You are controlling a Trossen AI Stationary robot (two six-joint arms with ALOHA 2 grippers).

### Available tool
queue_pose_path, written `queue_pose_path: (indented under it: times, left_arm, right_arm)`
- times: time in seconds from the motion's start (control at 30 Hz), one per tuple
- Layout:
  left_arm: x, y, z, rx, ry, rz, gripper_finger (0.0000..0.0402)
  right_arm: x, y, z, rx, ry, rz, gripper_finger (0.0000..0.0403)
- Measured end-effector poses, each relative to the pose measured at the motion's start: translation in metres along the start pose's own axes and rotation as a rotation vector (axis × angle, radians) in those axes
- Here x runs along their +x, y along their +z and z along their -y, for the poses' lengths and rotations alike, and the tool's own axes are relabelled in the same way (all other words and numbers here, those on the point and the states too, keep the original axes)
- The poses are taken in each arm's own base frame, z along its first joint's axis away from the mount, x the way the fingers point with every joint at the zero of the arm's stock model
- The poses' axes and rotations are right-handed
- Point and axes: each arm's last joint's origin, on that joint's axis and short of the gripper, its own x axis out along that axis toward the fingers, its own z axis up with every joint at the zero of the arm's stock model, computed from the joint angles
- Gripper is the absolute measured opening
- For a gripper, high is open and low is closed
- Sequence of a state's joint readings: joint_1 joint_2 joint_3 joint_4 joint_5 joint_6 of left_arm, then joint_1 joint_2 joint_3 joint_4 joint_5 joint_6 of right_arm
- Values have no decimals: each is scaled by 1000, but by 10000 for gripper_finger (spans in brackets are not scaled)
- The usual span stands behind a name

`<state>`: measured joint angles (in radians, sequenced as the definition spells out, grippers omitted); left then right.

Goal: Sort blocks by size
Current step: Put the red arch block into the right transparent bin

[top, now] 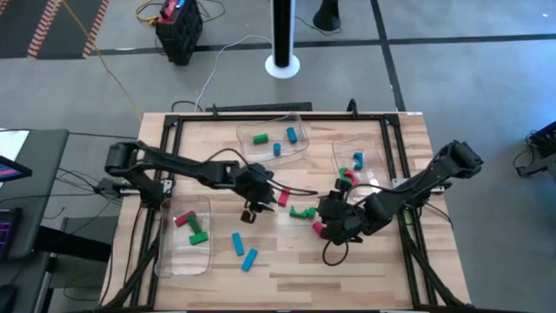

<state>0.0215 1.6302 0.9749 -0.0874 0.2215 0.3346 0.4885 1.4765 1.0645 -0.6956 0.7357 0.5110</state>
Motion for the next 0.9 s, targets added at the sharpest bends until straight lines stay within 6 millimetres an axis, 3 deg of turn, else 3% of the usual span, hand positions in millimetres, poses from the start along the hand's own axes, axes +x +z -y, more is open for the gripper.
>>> queue_pose_path:
  times: [0.13, 0.23, 0.4, 0.7, 0.9]
  left_arm:
    - [19, -9, -3, -11, 25, -32, 182]
    - [31, -15, -4, -12, 26, -37, 200]
    - [42, -18, -8, 6, 117, -46, 201]
    - [41, -20, -16, -1, 142, -37, 197]
    - [59, -35, -23, -53, 116, -48, 197]
  right_arm:
    - [0, 0, 0, 0, 0, 0, 195]
    - [0, 0, 0, 0, 0, 0, 195]
    - [0, 0, 0, 1, 0, 0, 195]
    - [0, 0, 0, 7, 1, 3, 195]
    - [1, 1, -1, 20, 8, 16, 195]
